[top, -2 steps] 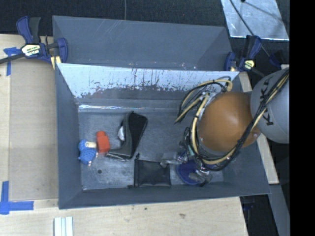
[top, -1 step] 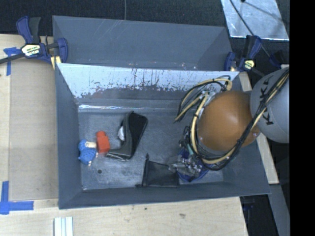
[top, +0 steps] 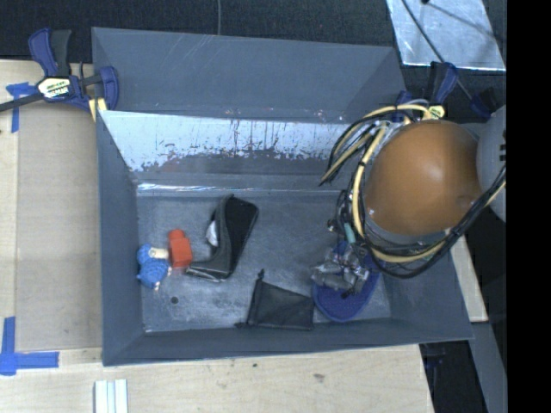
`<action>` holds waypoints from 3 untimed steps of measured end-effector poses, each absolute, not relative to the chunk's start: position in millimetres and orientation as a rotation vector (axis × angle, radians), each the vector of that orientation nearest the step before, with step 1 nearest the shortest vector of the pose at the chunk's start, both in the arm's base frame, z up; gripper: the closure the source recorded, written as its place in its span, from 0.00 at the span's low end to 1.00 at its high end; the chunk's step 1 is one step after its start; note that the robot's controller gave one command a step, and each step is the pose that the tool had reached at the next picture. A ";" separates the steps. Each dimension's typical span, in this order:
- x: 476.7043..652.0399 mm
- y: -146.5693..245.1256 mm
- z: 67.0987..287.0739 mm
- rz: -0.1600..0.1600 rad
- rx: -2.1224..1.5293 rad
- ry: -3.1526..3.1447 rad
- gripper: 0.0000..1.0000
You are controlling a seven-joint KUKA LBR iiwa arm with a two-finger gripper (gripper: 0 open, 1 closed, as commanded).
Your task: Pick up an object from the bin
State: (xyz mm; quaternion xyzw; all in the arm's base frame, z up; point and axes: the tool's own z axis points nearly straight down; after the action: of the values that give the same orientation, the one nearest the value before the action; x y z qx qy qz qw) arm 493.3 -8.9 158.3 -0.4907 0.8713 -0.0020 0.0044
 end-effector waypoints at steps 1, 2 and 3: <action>481.8 -21.5 82.7 0.003 -2.162 2.278 1.00; 532.8 27.4 214.6 -0.008 -2.193 2.236 1.00; 489.1 9.4 104.0 0.011 -2.308 2.139 1.00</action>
Offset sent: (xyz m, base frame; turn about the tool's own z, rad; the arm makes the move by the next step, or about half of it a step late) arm -0.0115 -0.0132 -0.0749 -0.4924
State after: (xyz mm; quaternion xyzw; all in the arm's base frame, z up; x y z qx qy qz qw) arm 489.1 9.4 104.0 -0.7334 0.6798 0.0036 -0.0028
